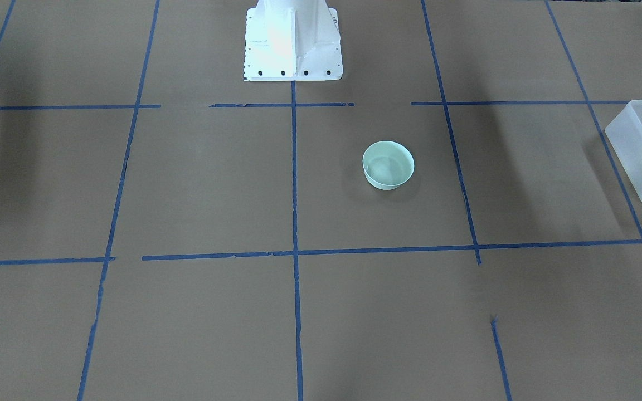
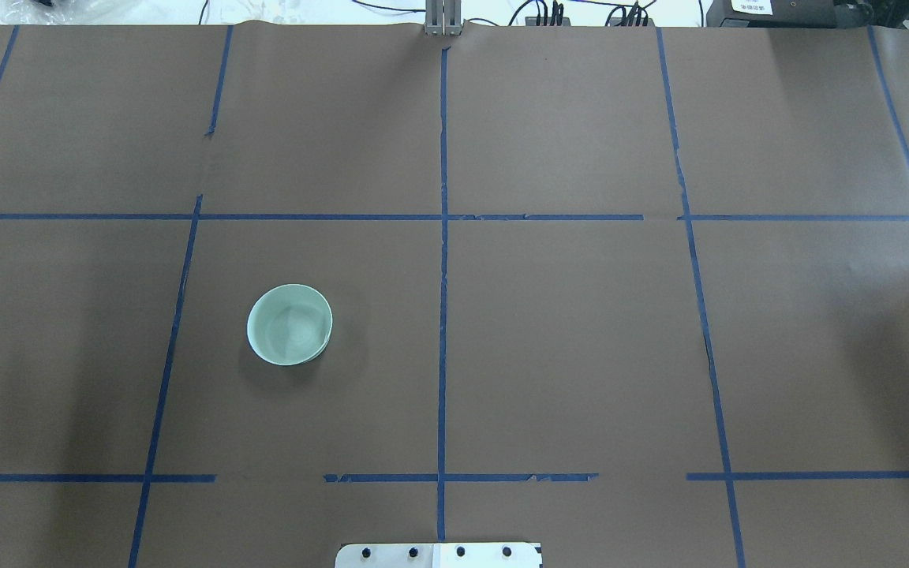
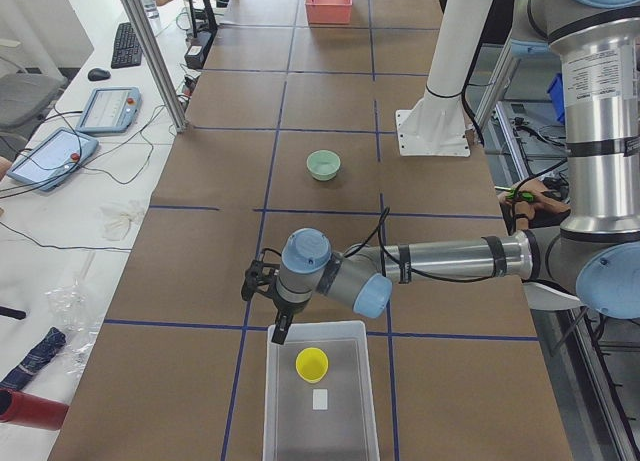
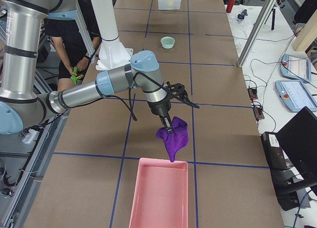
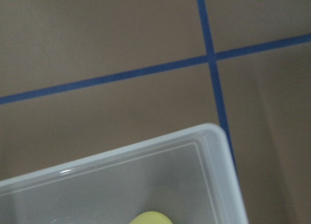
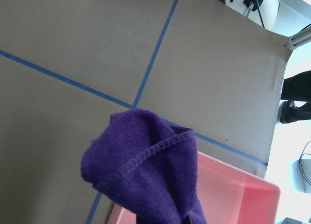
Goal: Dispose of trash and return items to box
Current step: 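Drop cloth in pink bin with right gripper while left drops cup in clear bin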
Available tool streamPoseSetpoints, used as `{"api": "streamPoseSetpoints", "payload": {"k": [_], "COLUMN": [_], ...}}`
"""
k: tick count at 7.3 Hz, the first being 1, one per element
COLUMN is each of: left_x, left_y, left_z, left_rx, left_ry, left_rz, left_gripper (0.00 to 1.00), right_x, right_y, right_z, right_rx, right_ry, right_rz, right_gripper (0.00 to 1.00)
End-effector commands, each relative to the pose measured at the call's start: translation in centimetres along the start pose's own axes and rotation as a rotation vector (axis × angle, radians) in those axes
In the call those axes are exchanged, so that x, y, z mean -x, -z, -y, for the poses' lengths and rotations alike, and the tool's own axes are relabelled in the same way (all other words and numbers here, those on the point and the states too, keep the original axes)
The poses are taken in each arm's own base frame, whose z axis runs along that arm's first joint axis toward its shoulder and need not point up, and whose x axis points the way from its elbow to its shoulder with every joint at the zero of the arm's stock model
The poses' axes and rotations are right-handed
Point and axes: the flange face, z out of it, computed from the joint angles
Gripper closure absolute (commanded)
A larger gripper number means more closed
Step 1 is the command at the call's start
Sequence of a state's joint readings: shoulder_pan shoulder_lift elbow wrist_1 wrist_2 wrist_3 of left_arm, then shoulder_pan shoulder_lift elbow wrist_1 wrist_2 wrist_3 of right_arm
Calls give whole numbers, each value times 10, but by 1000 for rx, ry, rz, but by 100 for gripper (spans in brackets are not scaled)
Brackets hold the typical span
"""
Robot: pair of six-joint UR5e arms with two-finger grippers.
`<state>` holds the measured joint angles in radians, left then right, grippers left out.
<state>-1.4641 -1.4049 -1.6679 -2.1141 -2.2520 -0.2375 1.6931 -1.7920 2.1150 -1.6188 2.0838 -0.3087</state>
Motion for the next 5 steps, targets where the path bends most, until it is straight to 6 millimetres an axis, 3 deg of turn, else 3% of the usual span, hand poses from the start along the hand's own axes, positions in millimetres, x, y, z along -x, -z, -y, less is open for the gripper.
{"api": "streamPoseSetpoints", "payload": {"k": [1,2,3,4,5], "left_x": [-60,-93,-129,-152,-174], "left_y": [56,56,48,46,43], "left_z": [32,38,46,47,45], "left_rx": [-119,-116,-95,-86,-69], "left_ry": [29,68,102,115,121], "left_rz": [-43,-81,-122,-150,-175], "left_gripper": [0,0,0,0,0], "right_x": [-38,-55,-82,-102,-109], "right_y": [-36,-59,-92,-119,-135], "right_z": [-25,-38,-65,-84,-94], "right_rx": [65,62,54,45,48], "right_ry": [44,37,32,41,34], "right_rz": [5,-2,-8,-17,-11], "right_gripper": [100,100,100,100,100]}}
